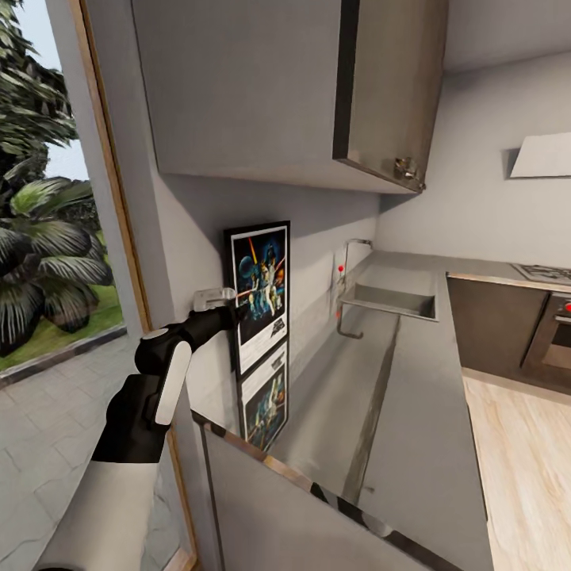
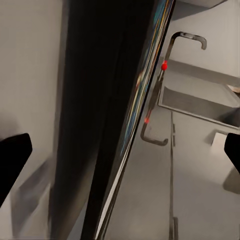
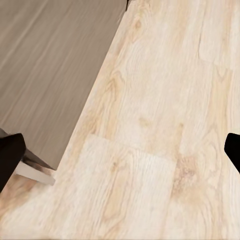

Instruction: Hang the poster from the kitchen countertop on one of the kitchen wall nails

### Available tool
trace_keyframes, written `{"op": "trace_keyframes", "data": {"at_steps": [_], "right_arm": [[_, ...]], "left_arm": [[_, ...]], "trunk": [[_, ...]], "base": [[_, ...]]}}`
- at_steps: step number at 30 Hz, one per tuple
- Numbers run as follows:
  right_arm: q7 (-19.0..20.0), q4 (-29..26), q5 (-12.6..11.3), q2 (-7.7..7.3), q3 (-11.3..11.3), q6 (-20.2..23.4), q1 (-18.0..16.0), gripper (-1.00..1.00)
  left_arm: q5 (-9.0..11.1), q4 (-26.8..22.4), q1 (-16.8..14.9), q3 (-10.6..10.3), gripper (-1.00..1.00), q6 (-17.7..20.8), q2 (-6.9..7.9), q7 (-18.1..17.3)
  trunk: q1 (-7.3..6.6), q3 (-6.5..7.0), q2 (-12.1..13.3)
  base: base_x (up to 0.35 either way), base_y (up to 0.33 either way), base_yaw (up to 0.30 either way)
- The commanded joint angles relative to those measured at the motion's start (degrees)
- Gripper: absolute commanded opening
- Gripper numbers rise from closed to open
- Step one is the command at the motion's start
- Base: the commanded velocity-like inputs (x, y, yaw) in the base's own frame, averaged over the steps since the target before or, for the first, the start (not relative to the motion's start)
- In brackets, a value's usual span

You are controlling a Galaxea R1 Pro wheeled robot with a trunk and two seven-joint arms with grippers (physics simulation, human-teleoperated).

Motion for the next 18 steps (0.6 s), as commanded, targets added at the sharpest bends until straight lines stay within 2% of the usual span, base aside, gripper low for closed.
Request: {"op": "trace_keyframes", "data": {"at_steps": [1,8,18], "right_arm": [[-0.02,-0.07,0.07,0.01,-0.07,-0.08,0.02,1.0],[-0.02,-0.07,0.02,0.01,-0.07,-0.08,0.02,1.0],[-0.02,-0.07,0.06,0.0,-0.07,-0.08,0.02,1.0]], "left_arm": [[-0.58,-0.03,-0.05,0.08,1.0,0.22,-0.02,-0.07],[-0.58,-0.03,-0.05,0.08,1.0,0.22,-0.03,-0.07],[-0.58,-0.03,-0.05,0.08,1.0,0.22,-0.05,-0.07]], "trunk": [[0.01,-0.05,-0.03],[0.01,-0.05,-0.03],[0.01,-0.05,-0.03]], "base": [[0.078,-0.018,0.0],[0.036,-0.01,0.0],[0.105,-0.072,0.0]]}}
